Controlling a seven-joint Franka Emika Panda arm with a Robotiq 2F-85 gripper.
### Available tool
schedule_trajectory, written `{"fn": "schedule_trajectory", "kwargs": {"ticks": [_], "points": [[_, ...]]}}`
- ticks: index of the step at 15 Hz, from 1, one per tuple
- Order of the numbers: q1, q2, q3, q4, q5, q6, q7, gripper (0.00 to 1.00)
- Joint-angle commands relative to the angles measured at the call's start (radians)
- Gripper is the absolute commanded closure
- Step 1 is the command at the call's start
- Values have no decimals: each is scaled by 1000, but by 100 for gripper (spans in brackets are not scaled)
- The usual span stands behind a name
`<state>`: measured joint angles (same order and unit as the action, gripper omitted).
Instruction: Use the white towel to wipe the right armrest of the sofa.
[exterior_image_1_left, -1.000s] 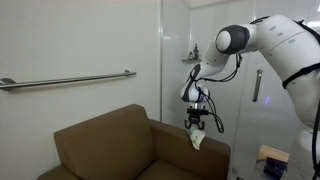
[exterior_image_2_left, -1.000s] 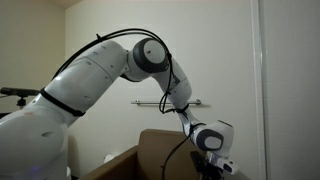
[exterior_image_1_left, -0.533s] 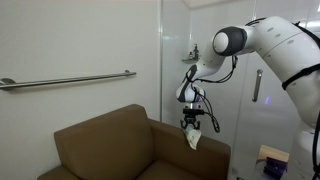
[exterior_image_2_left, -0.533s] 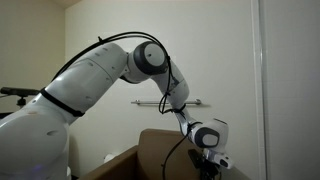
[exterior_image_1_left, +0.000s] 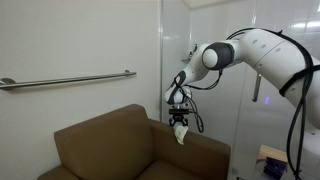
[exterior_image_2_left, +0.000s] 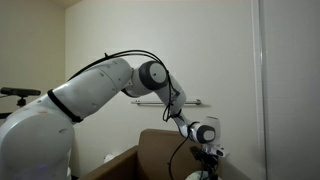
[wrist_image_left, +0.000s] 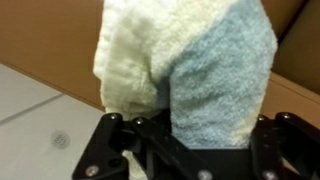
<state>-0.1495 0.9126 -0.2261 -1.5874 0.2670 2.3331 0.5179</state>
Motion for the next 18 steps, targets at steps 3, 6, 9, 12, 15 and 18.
{"fn": "schedule_trajectory", "kwargs": {"ticks": [3, 6, 9, 12, 15, 18], "points": [[25, 194, -27, 302, -52, -63, 141, 89], [12, 227, -16, 383, -66, -121, 150, 89], [-14, 230, 5, 388, -68, -206, 94, 89], [-30, 197, 23, 317, -64, -225, 32, 89], [-26, 116, 24, 160, -51, -189, -61, 89], [-29, 55, 14, 63, -61, -180, -80, 89]]}}
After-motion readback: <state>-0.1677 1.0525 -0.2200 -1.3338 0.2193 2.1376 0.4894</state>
